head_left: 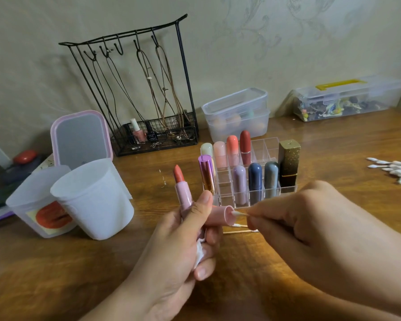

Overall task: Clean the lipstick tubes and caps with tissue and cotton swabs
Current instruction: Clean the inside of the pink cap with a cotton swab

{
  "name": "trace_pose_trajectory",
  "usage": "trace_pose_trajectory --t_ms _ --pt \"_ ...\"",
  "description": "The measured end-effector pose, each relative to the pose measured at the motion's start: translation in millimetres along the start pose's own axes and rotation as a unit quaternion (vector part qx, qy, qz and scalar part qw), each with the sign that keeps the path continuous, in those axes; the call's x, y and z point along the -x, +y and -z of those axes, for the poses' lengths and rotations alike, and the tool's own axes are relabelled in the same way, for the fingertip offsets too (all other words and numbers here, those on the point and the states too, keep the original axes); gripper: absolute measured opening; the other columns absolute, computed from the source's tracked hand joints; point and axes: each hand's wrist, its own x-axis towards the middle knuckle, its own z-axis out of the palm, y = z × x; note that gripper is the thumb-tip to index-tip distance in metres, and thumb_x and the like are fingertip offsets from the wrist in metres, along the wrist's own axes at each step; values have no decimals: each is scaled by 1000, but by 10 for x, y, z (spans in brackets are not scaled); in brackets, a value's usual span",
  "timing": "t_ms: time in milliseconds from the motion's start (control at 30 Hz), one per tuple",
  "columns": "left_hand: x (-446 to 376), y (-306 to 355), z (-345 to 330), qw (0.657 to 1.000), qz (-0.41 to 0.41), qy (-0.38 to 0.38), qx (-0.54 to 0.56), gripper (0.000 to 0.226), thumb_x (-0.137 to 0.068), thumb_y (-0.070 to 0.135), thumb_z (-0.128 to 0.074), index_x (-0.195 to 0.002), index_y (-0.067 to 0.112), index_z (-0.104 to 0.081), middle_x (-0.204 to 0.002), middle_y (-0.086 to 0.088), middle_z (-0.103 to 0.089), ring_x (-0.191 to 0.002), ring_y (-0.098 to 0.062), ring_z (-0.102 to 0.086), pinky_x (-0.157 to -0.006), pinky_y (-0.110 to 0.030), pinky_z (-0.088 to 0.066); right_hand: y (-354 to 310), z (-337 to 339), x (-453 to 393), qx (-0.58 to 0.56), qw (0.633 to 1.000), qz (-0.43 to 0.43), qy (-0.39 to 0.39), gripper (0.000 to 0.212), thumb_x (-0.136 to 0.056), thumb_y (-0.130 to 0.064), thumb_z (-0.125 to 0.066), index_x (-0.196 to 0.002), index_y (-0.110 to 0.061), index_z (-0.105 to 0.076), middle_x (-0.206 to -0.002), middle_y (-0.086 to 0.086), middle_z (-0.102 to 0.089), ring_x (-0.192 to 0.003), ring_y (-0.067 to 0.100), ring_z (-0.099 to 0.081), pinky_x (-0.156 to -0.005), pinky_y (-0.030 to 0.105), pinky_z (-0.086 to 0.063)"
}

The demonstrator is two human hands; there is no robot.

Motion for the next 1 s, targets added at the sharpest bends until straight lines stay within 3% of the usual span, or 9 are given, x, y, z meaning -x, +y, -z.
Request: trace_pose_trajectory --t_ms 67,133,200,300,500,633,800,1000 --pt "0 -1 15 1000 6 -12 -9 38 -82 41 -57 -70 10 -76 -52 0 -47 -38 -5 -33 -29 -14 -23 -13 12 -3 6 1000 -6 18 32 -87 -28 -55 -57 -23 -46 -43 -8 -29 -41 11 -35 -40 11 -27" --pt "8 -10 6 999 -4 -23 -25 36 -80 41 -58 -67 12 -76 -62 -4 -55 -40 -5 -36 -29 -15 -24 -19 42 0 10 999 -16 42 29 -87 -27 -56 -59 -22 -55 -42 -9 -30 -39 12 -35 -37 10 -28" --pt "8 -29 -9 999 -8 -31 -25 34 -78 39 -58 -64 13 -75 -65 -4 -62 -41 -5 -38 -29 -16 -24 -17 90 1 4 998 -21 67 26 -88 -27 -57 -64 -19 -64 -42 -7 -36 -39 14 -38 -33 22 -35" --pt "-36 -23 -8 999 18 -11 39 34 -82 38 -58 -65 13 -74 -58 -1 -54 -41 -5 -36 -29 -15 -23 -5 125 1 -54 994 -30 88 26 -88 -28 -56 -66 -20 -65 -46 0 -47 -40 16 -42 -36 26 -35" --pt "-91 19 43 989 32 31 142 18 -81 38 -59 -77 23 -68 -51 1 -40 -32 -3 -29 -26 -11 -21 27 80 -24 -54 996 -65 18 28 -85 -42 -45 -71 -25 -62 -56 0 -53 -48 19 -46 -42 22 -32" --pt "-71 27 38 992 26 31 120 34 -83 42 -59 -56 24 -69 -50 1 -38 -31 -4 -29 -27 -11 -22 18 24 -18 -72 997 -37 18 27 -89 -40 -49 -72 -24 -62 -52 1 -50 -45 19 -43 -41 17 -29" --pt "-61 9 29 996 14 26 87 39 -86 42 -56 -56 23 -72 -51 1 -39 -35 -4 -29 -28 -13 -23 11 -33 -21 -80 997 -9 18 28 -92 -38 -53 -73 -22 -65 -55 -4 -51 -47 12 -45 -42 16 -32" --pt "-35 -8 23 999 -1 23 39 34 -80 43 -60 -61 18 -72 -50 0 -40 -37 -7 -29 -30 -15 -21 41 -71 -17 -57 998 -6 15 32 -92 -37 -51 -66 -22 -57 -50 -3 -46 -50 16 -47 -41 20 -34"
